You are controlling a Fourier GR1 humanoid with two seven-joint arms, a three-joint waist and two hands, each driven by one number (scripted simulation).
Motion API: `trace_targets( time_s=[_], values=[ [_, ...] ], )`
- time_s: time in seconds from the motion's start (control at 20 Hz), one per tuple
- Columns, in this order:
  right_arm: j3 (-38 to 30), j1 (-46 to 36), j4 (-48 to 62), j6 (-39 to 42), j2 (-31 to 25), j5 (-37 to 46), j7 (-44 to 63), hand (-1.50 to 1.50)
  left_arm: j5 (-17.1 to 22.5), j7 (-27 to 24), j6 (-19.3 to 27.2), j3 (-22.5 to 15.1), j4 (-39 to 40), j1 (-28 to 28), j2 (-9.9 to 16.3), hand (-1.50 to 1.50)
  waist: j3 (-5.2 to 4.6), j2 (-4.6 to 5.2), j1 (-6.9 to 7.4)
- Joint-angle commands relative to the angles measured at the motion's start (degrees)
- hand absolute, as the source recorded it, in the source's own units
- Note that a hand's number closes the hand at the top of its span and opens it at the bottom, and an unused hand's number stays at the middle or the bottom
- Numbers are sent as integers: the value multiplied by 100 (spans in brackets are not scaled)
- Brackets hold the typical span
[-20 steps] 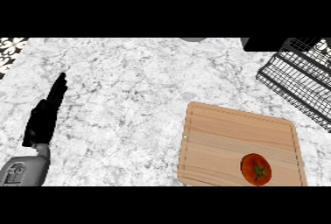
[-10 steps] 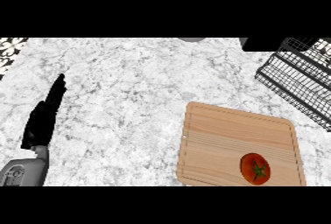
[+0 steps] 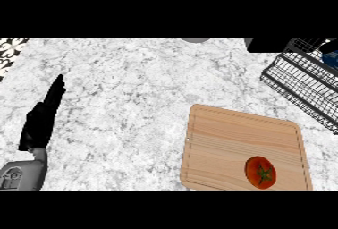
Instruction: Pick the can from the cutting board and place it in the tiered basket
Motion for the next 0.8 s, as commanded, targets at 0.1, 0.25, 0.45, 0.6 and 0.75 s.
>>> trace_targets(
  time_s=[0.1, 0.25, 0.45, 0.6, 0.75],
  values=[
    [-285, 510, -703, -730, 27, -314, -197, -150, -71, -25, 13, -50, -220, 252, -90, 0, 1, -7, 19],
    [-348, 456, -1052, -810, -135, -387, -254, -150, -146, 191, 110, -136, -196, 30, -236, 0, 0, -6, 9],
    [-368, 773, -1662, -1244, -160, -313, -207, -150, 79, -17, -221, 170, -127, 187, 97, 0, -2, -6, 16],
    [-267, 832, -2346, -996, -260, -40, 431, -150, -64, 211, -63, 54, -271, 28, -53, 0, -4, -17, -14],
    [-468, 1269, -3447, -399, -289, -227, 1065, -150, -230, -192, 151, 36, 87, 303, -211, 0, -9, -42, -125]
  ],
)
